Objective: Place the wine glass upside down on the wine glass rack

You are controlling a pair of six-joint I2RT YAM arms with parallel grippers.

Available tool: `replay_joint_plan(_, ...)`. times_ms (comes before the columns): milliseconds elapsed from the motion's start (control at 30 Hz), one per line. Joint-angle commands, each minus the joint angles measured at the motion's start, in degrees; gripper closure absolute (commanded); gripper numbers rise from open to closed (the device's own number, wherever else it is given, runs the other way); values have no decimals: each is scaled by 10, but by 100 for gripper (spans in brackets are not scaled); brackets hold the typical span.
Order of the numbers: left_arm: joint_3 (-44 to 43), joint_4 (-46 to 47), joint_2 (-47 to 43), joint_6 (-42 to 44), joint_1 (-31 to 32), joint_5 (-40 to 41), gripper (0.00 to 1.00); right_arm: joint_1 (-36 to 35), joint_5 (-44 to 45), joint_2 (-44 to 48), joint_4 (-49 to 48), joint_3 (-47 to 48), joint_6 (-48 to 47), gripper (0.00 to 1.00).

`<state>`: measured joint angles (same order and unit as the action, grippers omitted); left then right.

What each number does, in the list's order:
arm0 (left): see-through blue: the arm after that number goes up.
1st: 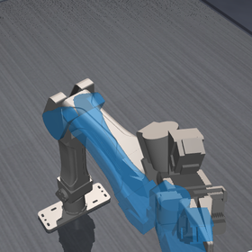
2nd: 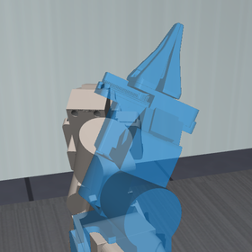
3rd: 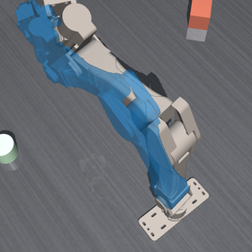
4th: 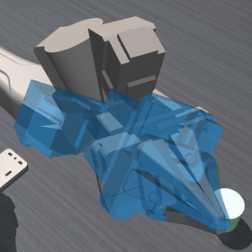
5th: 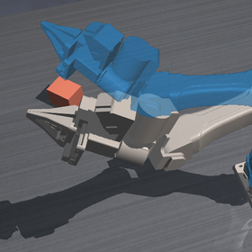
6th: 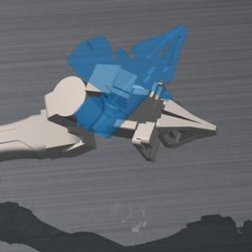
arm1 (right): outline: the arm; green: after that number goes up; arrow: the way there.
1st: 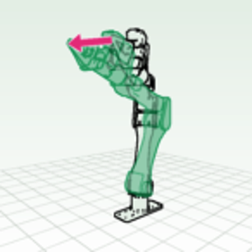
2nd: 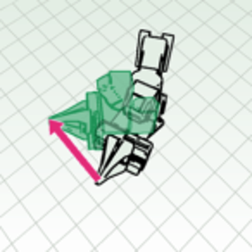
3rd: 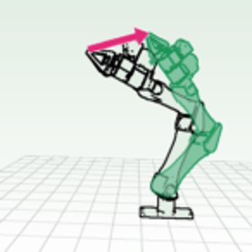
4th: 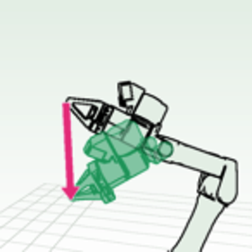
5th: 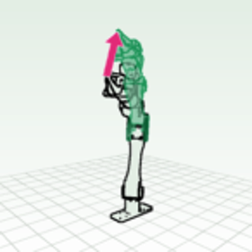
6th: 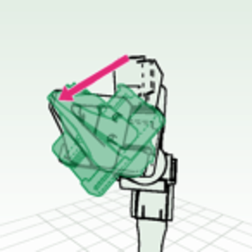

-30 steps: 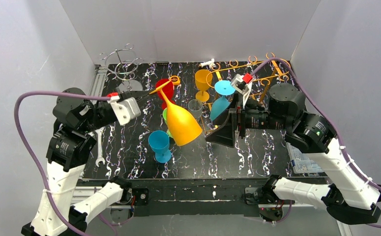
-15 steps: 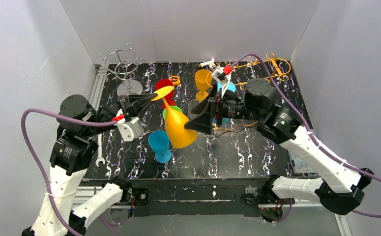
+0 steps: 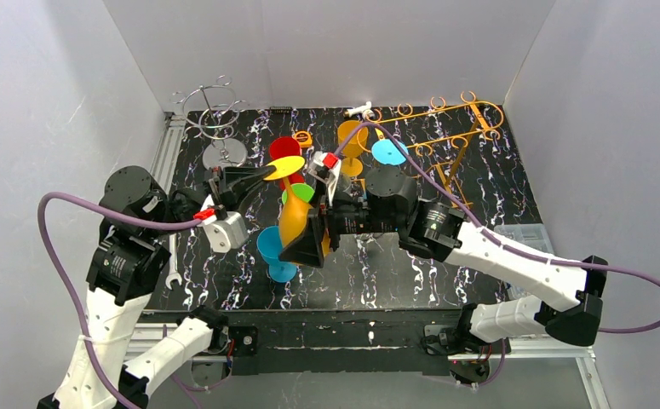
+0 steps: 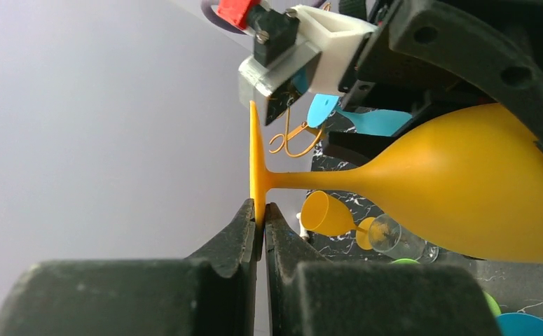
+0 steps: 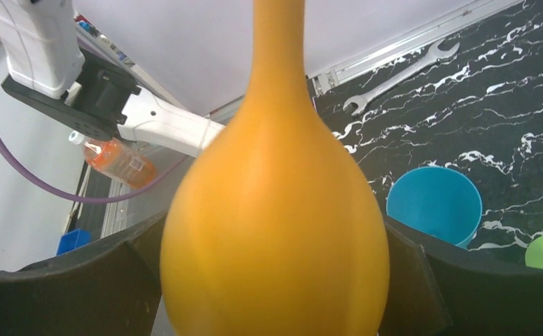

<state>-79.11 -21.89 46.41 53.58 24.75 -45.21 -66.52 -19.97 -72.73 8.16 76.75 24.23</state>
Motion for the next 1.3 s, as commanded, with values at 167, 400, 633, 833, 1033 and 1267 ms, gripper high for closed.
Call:
replay_joint_plan(167, 14, 32, -9, 31, 1, -2, 100, -8, 71, 65, -48, -46, -3, 9)
replay_joint_plan(400, 17, 42, -13, 7, 1, -8, 47, -7, 175, 111, 8, -53, -18, 47)
replay_joint_plan(633, -32, 27, 17, -136, 1, 60, 2, -7, 359, 196, 111, -87, -55, 53)
replay_joint_plan(833, -36, 6, 26, -194, 1, 63, 2, -7, 593, 325, 214, -143, -85, 49)
replay_joint_plan(1033, -17, 16, 31, -211, 1, 58, 2, -8, 823, 385, 305, -211, -80, 48)
replay_joint_plan(1267, -2, 35, 56, -228, 1, 65, 2, -3, 915, 319, 198, -260, -103, 53)
